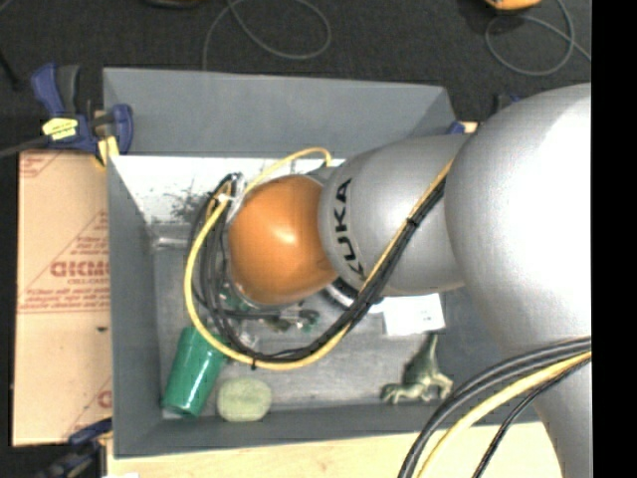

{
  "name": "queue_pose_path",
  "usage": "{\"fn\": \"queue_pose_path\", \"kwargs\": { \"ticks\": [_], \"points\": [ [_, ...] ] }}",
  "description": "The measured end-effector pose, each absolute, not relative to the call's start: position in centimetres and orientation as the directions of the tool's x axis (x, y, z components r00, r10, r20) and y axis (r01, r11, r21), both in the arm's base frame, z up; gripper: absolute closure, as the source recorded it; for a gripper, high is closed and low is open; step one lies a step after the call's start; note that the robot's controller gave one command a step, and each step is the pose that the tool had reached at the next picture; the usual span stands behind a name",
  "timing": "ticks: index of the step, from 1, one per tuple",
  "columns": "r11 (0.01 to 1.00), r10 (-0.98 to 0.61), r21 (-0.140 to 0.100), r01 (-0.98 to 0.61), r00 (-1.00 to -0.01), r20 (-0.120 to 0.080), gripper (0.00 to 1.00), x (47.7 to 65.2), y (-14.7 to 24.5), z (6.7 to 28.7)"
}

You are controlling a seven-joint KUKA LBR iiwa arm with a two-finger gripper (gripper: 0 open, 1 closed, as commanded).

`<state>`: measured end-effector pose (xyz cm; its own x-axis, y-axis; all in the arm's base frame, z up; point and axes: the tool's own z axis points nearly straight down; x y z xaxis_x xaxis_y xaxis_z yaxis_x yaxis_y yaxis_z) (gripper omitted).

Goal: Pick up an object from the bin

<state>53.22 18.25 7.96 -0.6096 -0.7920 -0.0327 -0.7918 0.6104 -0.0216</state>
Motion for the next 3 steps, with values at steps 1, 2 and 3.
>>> {"fn": "queue_pose_path", "kwargs": {
  "ticks": [1, 2, 3],
  "points": [
    [0.611, -0.792, -0.021, -0.791, -0.61, -0.033, 1.0, 53.2, 18.2, 8.0],
    [0.611, -0.792, -0.018, -0.791, -0.611, -0.026, 1.0, 53.1, 18.2, 8.3],
    [0.61, -0.793, -0.005, -0.793, -0.61, -0.006, 1.0, 52.8, 18.1, 10.0]
  ]
}}
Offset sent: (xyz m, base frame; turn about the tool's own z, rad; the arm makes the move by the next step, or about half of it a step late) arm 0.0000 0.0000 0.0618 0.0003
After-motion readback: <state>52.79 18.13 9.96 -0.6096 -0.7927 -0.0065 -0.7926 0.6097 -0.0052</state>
